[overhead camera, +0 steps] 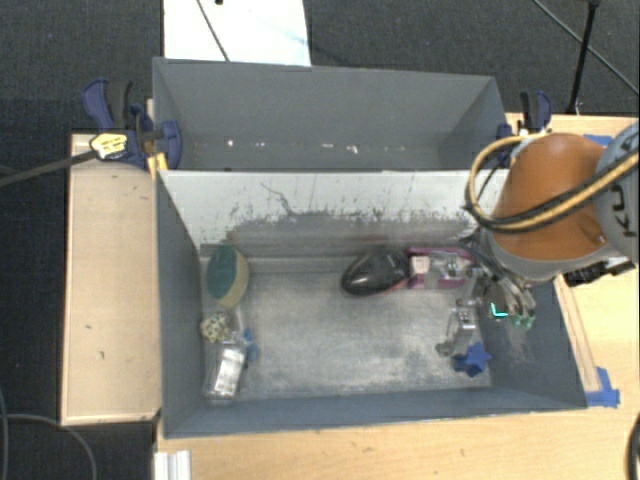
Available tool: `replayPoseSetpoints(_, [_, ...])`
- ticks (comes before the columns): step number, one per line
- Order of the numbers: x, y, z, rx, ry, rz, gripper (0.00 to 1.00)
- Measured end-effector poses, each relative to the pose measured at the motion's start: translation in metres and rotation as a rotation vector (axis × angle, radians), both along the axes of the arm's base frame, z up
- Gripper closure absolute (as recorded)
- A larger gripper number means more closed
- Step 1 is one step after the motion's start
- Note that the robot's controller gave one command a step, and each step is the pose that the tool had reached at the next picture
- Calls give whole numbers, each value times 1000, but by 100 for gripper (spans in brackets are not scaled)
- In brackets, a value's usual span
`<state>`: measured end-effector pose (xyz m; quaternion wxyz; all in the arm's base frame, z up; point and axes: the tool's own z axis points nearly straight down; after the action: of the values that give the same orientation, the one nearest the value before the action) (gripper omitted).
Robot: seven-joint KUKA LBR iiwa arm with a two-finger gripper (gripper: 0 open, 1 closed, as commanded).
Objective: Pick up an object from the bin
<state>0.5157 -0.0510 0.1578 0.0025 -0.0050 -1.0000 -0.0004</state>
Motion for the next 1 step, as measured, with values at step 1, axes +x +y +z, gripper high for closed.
replayPoseSetpoints(1, [-3,-81,-60,-1,-4,204,0])
